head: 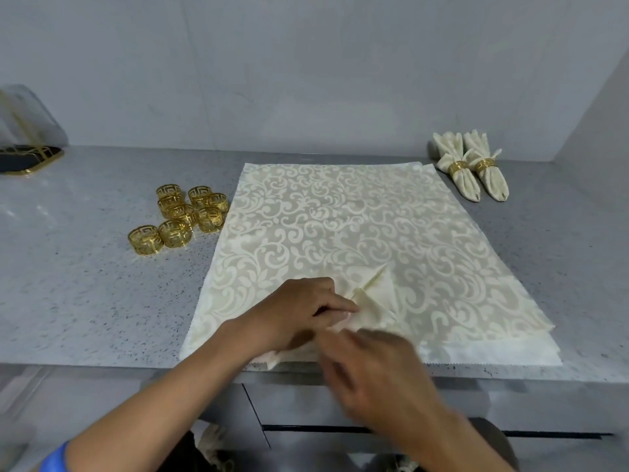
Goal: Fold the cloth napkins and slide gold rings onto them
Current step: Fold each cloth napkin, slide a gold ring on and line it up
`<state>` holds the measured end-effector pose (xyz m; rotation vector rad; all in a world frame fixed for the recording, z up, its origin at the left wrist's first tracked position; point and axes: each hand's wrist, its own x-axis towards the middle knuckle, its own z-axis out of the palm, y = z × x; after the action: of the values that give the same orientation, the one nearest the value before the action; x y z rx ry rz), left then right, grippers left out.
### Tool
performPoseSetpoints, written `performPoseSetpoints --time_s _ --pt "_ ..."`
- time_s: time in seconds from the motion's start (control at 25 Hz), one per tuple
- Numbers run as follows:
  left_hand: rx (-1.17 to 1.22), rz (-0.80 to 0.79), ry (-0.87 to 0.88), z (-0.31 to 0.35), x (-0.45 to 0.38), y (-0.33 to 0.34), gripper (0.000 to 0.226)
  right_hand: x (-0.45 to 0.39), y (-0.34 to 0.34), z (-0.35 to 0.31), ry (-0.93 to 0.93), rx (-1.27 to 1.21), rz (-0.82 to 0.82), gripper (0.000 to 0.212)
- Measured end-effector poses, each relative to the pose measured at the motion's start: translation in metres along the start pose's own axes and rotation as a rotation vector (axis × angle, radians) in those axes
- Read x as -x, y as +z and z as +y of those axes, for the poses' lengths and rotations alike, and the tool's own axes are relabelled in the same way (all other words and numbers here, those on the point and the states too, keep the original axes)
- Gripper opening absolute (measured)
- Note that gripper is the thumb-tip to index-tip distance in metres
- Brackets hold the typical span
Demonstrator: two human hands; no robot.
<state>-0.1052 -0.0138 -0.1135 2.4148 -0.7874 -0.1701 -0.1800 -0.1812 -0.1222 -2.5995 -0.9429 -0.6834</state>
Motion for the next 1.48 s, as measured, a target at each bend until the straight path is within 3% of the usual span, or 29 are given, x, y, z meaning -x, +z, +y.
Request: performPoseSetpoints --time_s 0.08,0.12,0.28,0.44,0.6,0.76,0.84,0.92,1.12,1.24,1.32,1.4,1.48 --pt "0.02 -0.064 -0.045 0.0 -0.007 -0.008 0.026 0.006 0.018 -0.026 -0.053 0.017 -0.163 0.037" --pt "0.035 -0.104 -0.071 0.001 -0.01 -0.013 0.029 0.006 0.028 -0.035 -0.032 0.045 -0.185 0.039" --pt "0.002 -0.172 -0.146 0.001 -0.018 -0.026 0.036 0.003 0.02 -0.034 0.08 -0.026 -0.05 0.012" --pt "-0.302 -0.056 -0.004 -0.003 -0.018 -0.025 0.033 0.019 -0.035 0.038 0.278 -0.045 -0.006 0.003" --pt "-0.336 0.072 0.121 0.006 -0.023 -0.003 0.027 0.005 -0.05 0.129 0.493 -0.048 -0.111 0.024" --pt "-0.167 0.208 0.101 0.003 -0.022 0.011 0.025 0.001 -0.025 0.118 0.258 -0.029 -0.031 0.009" --pt "-0.129 0.289 0.151 -0.003 -0.02 0.009 0.024 0.005 -0.014 0.117 0.115 0.018 -0.089 0.019" --pt "-0.187 0.302 0.211 -0.006 -0.017 0.011 0.025 0.009 -0.01 0.126 0.099 0.01 -0.105 0.028" --pt "-0.23 0.318 0.237 -0.016 -0.016 0.018 0.032 0.012 -0.014 0.131 0.002 0.056 -0.155 0.029" --pt "-0.333 0.269 0.311 -0.016 -0.015 0.013 0.035 0.011 -0.014 0.135 -0.042 0.047 -0.165 0.033" --pt "-0.387 0.145 0.324 -0.013 -0.009 0.006 0.041 0.009 -0.012 0.139 -0.03 -0.001 -0.143 0.033" --pt "-0.418 0.018 0.302 -0.012 0.0 0.0 0.058 0.007 -0.01 0.142 -0.009 -0.058 -0.129 0.035" --pt "-0.455 0.009 0.262 -0.009 0.005 0.002 0.069 0.006 -0.009 0.143 0.007 -0.084 -0.135 0.033"
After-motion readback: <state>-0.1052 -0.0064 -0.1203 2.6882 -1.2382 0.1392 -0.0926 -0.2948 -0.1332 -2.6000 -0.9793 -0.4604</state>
